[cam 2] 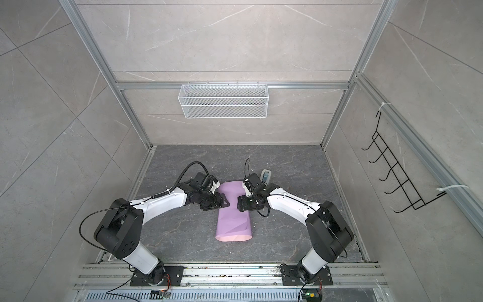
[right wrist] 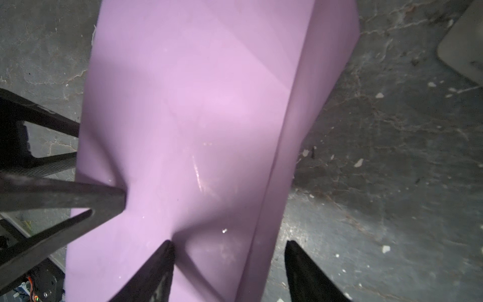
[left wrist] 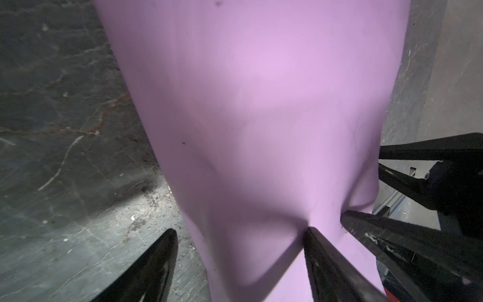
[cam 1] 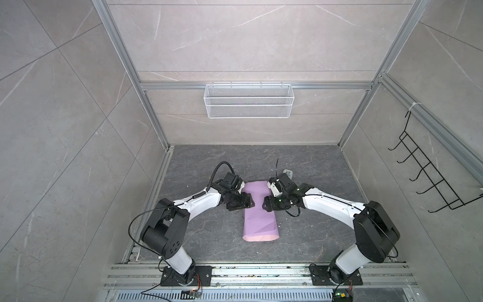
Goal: Wrap the gift box in paper
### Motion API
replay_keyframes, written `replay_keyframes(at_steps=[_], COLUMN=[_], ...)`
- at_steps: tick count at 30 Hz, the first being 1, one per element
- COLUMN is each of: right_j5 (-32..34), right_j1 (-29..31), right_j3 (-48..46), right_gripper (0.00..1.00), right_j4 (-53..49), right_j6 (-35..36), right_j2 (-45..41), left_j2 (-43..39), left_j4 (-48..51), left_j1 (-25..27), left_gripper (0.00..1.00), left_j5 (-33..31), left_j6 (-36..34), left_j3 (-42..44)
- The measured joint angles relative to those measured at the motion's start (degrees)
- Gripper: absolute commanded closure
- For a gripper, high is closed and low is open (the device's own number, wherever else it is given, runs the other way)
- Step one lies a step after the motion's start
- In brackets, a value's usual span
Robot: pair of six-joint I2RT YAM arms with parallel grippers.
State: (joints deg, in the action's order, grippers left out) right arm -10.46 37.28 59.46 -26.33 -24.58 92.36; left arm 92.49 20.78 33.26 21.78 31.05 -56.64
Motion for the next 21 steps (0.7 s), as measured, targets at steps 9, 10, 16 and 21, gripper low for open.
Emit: replay_keyframes(at_steps=[9, 10, 16, 21], right_j5=[-0.24, -0.24, -0.24, -0.26], right_j1=[0.00, 0.00, 0.00, -0.04], right_j3=[-0.26, -0.26, -0.26, -0.28], right_gripper=[0.32, 0.32, 0.32, 0.31], right_j4=[0.44, 0.44, 0.44, 0.44], right_j6=[0.00, 0.00, 0.00, 0.00], right_j2=[0.00, 0.00, 0.00, 0.00], left_j2=[-1.99, -1.97, -0.31, 0.94], left_j4=[1.88, 2.03, 2.51, 2.36], left_j1=[-0.02, -0.02, 0.02, 0.26], left_gripper=[0.27, 0.28, 0.32, 0.34], left_j5=[-0.57, -0.48, -0.09, 1.33], left_j6=[0.04, 0.04, -0.07, -0.24], left_j3=[0.00, 0.00, 0.00, -0.83])
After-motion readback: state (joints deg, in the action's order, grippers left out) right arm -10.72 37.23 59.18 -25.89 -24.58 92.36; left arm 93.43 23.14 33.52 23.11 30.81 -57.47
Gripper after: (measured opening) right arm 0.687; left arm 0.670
